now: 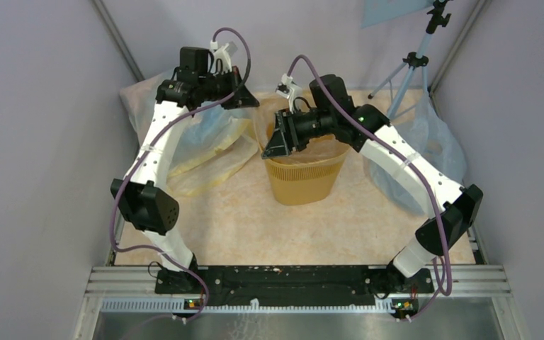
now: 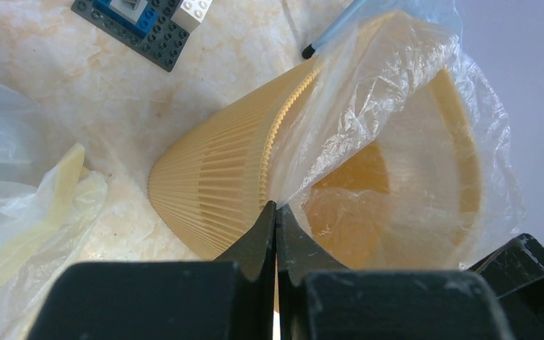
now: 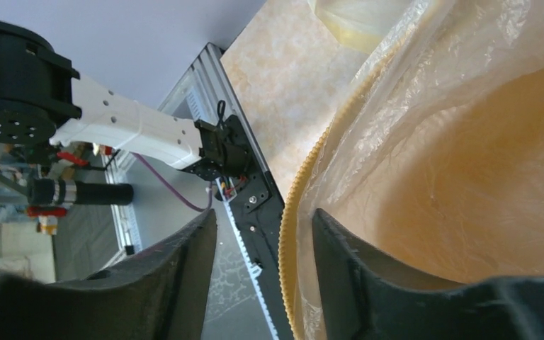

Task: Put the trash bags into the trash bin
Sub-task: Place the trash bag in the trash bin.

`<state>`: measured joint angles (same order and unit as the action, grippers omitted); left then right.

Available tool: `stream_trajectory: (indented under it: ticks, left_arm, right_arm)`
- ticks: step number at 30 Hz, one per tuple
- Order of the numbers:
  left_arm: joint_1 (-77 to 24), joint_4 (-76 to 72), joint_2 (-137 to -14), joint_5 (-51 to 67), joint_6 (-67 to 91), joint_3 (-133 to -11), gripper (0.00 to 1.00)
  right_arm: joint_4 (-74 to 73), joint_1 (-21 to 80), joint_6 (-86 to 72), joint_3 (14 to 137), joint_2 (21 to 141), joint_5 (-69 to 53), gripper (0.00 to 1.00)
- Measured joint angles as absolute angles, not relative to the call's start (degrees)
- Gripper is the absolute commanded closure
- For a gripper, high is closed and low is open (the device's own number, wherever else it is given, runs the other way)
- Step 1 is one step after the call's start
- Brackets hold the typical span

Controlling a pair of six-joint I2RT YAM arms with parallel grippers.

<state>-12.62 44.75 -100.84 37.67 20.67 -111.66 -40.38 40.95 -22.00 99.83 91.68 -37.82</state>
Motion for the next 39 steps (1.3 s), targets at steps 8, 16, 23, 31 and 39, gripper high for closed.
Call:
stream_trajectory:
  ticks: [8, 16, 23, 31, 39]
  left_arm:
    - [-12.3, 43.0, -99.2, 38.1, 20.4, -108.5, 0.97]
    - [-11.2, 38.7, -98.3, 39.6, 20.9, -104.9, 0.96]
    - [-10.9, 37.9, -98.3, 39.8, 21.1, -104.3, 0.95]
    - [-10.9, 36.6, -98.0, 40.5, 22.5, -103.5, 0.94]
    - [-10.9, 36.0, -98.0, 41.3, 24.0, -103.4, 0.94]
  right_arm:
    - [-42.3, 42.7, -19.4, 104.0, 92.8, -37.1, 0.71]
    - [-43.7, 43.4, -18.5, 105.1, 92.8, -36.2, 0.59]
    - [-44.4, 43.9, -17.9, 105.1, 92.8, -36.2, 0.52]
    - [-47.6, 45.4, -16.0, 105.1, 92.8, -31.7, 0.47]
    - [-51.1, 47.2, -13.4, 107.9, 94.1, -24.7, 0.68]
